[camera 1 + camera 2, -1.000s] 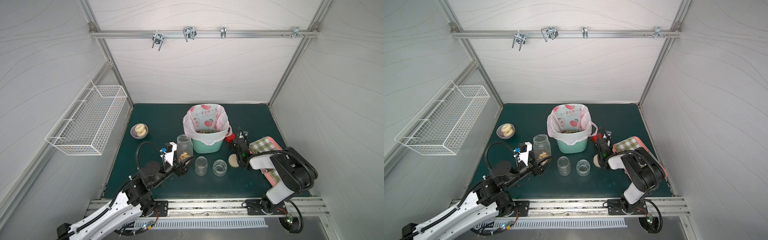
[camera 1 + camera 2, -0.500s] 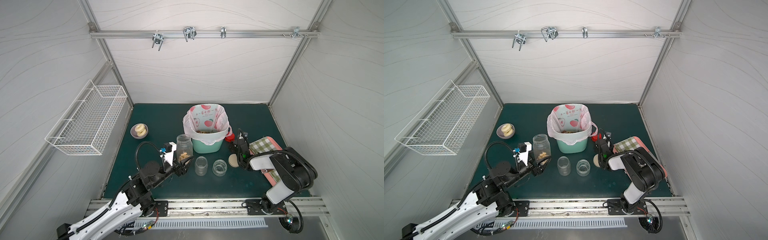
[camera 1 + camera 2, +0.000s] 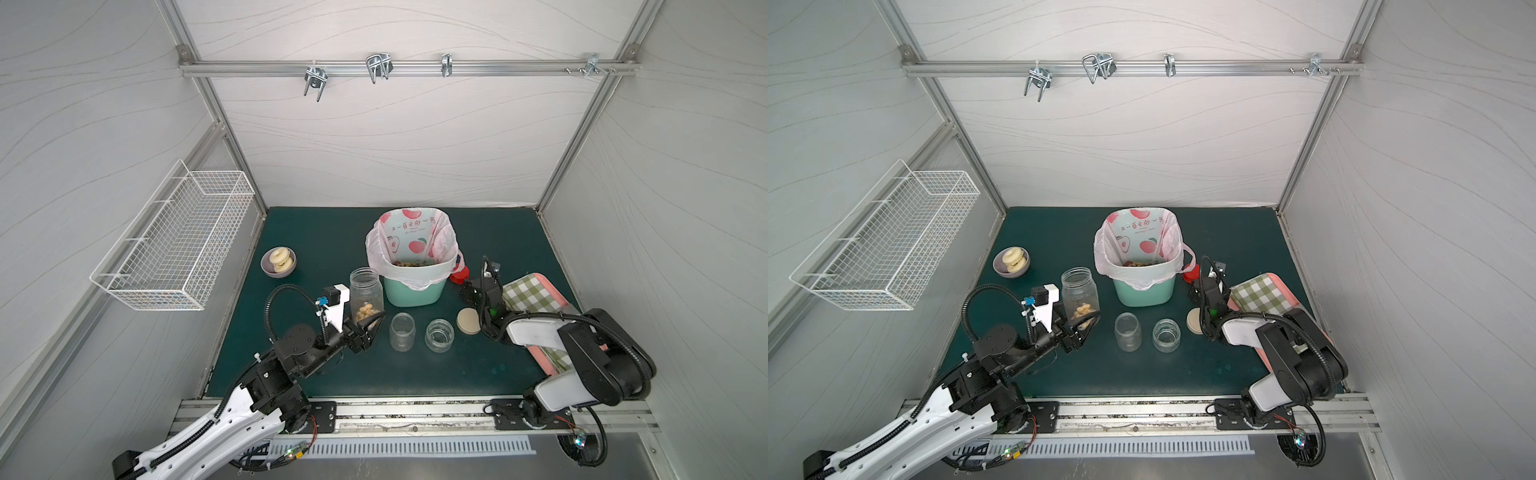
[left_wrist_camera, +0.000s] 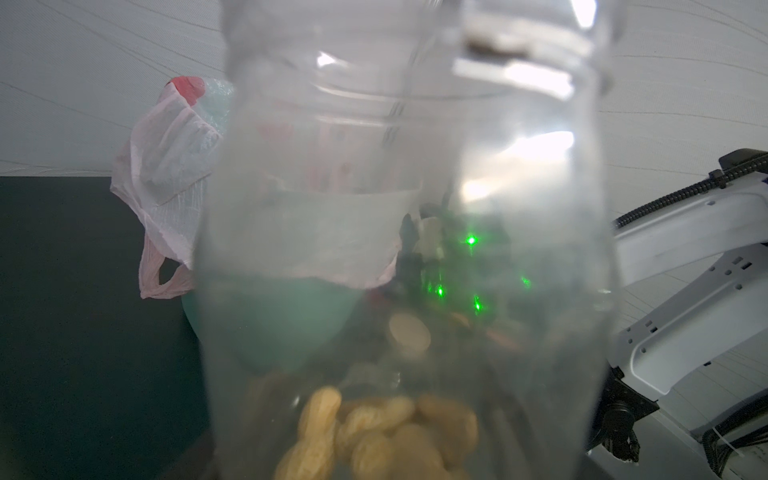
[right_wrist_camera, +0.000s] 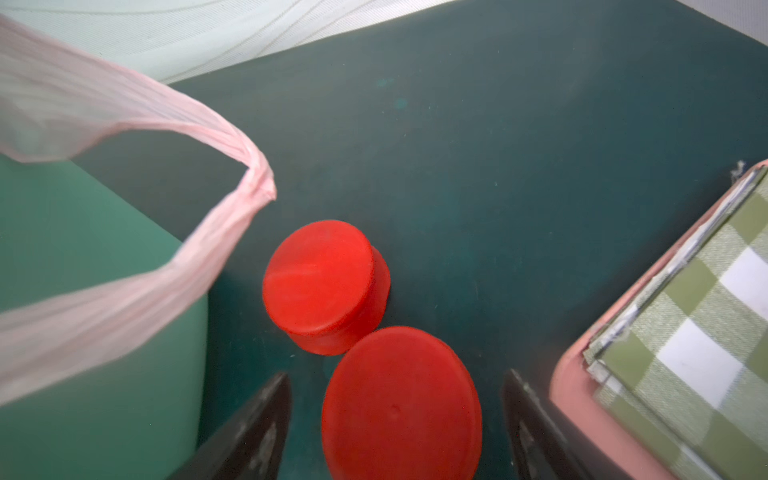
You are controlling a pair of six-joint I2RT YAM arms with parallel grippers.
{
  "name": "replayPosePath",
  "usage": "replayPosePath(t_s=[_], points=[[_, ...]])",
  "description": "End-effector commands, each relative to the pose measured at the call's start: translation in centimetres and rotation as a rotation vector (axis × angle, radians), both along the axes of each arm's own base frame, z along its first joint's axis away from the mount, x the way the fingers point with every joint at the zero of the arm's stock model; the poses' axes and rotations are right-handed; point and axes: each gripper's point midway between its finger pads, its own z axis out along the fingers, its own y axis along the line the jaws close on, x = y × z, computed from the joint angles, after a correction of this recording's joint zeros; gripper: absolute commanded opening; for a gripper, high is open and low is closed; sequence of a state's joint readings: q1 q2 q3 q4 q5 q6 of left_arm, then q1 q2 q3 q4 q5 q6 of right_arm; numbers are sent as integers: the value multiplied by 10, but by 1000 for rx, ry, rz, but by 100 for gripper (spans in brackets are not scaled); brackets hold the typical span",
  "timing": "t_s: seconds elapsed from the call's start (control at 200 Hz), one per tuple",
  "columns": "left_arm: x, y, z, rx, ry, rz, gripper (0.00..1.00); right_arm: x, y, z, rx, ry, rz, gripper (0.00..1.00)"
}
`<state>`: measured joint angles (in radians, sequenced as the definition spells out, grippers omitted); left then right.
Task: Empty moldy peanuts from jars
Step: Place the lid at the center of the board.
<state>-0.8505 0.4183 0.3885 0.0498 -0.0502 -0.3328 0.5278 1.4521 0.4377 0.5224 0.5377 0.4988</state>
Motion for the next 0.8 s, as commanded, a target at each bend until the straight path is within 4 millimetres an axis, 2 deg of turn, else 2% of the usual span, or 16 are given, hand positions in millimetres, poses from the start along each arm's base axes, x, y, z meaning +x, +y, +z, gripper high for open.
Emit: replayPosePath(t_s=[0.0,0.1,0.485,0.795], points=[[1,5,19,-41,-49,21,34,-10,-4,3,5,32,11,89],[1,5,18,-43,-50,21,34,-16,-2,9,23,65,26,99],[0,4,21,-57,-56,10,34,-50,-9,38,89,73,63,99],[-4,2,24,-57,-61,-11,34,-89,18,71,188,99,301,99]])
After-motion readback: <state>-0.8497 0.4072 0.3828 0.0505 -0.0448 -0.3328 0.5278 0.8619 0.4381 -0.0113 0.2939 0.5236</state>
